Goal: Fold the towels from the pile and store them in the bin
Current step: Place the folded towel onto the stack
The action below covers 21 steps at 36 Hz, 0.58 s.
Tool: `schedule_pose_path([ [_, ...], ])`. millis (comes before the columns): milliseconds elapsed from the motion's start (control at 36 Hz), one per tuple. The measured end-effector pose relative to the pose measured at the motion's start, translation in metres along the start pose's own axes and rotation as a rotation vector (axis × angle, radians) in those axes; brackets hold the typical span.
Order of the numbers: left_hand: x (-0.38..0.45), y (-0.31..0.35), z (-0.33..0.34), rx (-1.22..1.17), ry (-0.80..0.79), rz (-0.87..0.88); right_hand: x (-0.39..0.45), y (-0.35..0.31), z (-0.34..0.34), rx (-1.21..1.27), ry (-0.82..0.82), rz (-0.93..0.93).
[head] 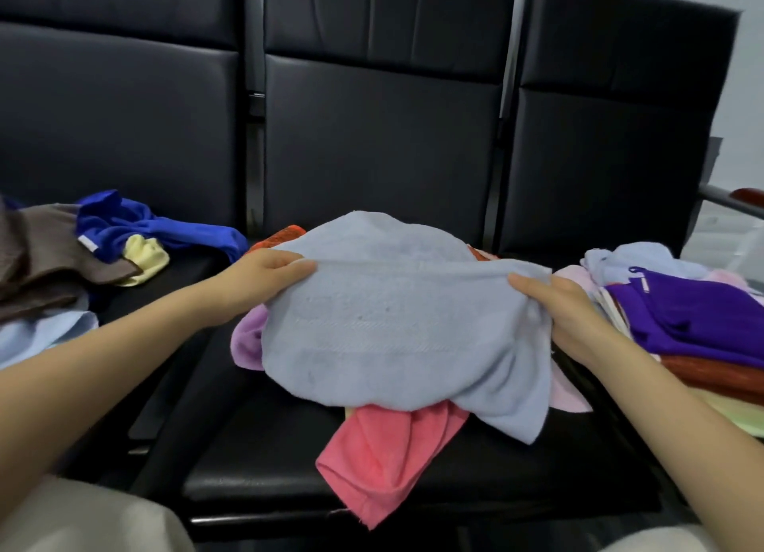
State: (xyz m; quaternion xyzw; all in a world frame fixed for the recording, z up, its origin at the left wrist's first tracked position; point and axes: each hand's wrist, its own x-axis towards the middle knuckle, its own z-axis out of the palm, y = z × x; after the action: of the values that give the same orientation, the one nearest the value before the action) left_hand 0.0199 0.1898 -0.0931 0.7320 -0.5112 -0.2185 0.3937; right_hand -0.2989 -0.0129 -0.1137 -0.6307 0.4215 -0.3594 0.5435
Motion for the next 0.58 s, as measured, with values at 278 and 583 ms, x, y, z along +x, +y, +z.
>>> schedule_pose_path([
  [278,0.013,-0.018,0.02,-0.318,0.316,-0.311,0.004,-0.005,0.046,-0.334,0.034,-0.207],
  [583,0.004,-0.012,0.021,-0.391,0.288,-0.383,-0.003,-0.007,0.045,-0.319,0.1,-0.352],
])
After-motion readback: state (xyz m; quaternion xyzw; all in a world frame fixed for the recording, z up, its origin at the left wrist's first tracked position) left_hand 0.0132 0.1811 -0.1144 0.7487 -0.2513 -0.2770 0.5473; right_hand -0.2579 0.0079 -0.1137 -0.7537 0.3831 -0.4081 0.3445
